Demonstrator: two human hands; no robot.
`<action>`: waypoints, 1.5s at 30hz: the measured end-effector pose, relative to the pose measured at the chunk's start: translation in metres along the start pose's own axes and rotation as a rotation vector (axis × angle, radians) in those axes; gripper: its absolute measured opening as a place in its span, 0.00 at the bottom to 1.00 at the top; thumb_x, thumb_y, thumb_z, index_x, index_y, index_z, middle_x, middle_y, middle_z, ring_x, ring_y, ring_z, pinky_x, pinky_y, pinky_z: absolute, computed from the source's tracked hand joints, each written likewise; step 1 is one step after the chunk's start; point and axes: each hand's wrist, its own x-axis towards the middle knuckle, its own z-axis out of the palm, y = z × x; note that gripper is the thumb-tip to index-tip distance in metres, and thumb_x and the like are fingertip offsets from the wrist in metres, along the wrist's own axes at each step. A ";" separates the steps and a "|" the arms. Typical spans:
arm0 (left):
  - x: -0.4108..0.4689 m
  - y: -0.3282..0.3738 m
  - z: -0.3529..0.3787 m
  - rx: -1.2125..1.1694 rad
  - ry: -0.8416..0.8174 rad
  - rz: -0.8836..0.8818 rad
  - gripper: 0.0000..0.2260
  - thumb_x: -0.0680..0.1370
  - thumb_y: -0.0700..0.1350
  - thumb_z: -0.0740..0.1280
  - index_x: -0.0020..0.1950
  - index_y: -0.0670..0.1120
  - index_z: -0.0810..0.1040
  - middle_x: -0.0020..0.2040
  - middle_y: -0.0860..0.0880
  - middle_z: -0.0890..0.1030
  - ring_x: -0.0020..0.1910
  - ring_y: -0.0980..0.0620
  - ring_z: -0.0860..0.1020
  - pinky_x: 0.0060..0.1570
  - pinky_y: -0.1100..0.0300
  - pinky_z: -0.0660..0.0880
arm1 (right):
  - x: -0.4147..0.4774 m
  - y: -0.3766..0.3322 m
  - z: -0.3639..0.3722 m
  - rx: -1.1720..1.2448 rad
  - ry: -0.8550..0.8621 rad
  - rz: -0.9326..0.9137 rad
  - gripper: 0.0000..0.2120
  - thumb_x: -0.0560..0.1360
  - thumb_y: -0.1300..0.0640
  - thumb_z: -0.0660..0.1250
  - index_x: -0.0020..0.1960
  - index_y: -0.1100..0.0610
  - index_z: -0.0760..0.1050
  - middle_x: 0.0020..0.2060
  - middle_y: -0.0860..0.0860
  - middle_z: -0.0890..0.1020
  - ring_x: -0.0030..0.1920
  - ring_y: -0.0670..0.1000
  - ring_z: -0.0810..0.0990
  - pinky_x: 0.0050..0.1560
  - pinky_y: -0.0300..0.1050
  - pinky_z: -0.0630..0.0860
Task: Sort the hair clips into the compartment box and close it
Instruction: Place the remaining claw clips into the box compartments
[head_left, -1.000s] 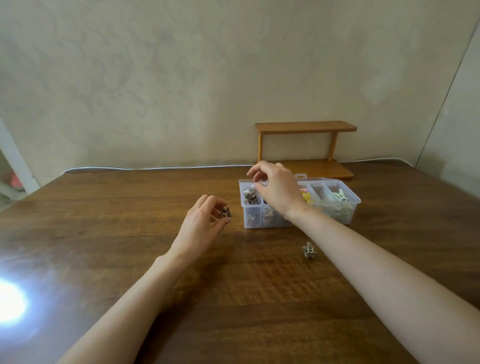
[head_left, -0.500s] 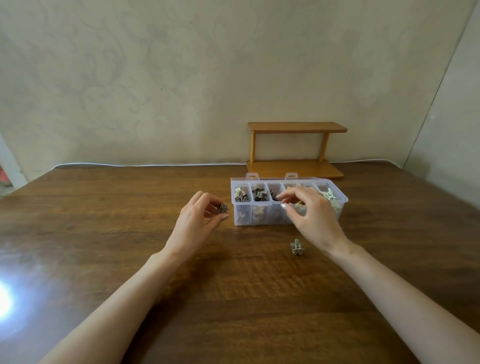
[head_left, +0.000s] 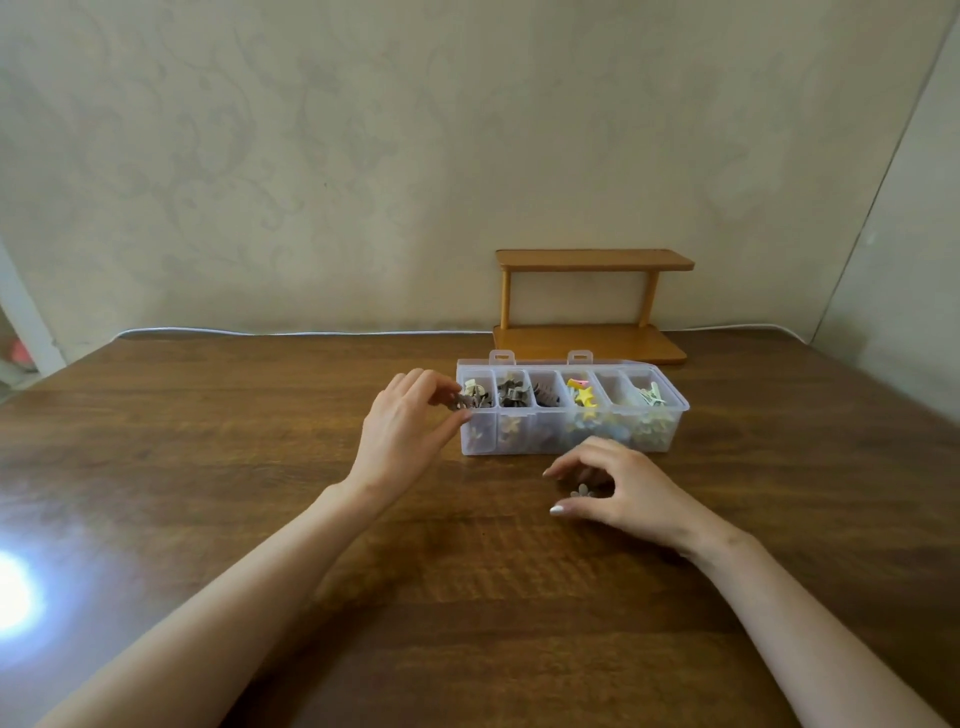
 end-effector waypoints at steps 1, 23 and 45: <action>0.005 -0.001 0.001 0.014 0.013 -0.007 0.10 0.72 0.50 0.70 0.50 0.49 0.77 0.46 0.54 0.79 0.47 0.56 0.73 0.46 0.61 0.71 | 0.000 0.000 -0.001 -0.006 -0.015 0.002 0.15 0.68 0.47 0.74 0.54 0.45 0.77 0.51 0.41 0.76 0.52 0.40 0.75 0.56 0.42 0.74; 0.018 -0.004 0.007 0.371 -0.115 0.317 0.22 0.64 0.28 0.61 0.50 0.48 0.78 0.49 0.49 0.79 0.52 0.45 0.74 0.57 0.53 0.64 | 0.001 0.001 0.000 -0.047 0.092 0.011 0.08 0.69 0.53 0.74 0.46 0.45 0.79 0.45 0.42 0.77 0.48 0.41 0.76 0.50 0.37 0.73; 0.049 0.015 0.018 0.290 -0.407 0.243 0.28 0.71 0.30 0.60 0.66 0.53 0.72 0.67 0.54 0.71 0.69 0.54 0.61 0.70 0.51 0.45 | -0.001 -0.005 -0.002 0.191 0.356 -0.014 0.07 0.72 0.65 0.70 0.44 0.54 0.81 0.46 0.47 0.78 0.45 0.38 0.77 0.45 0.28 0.73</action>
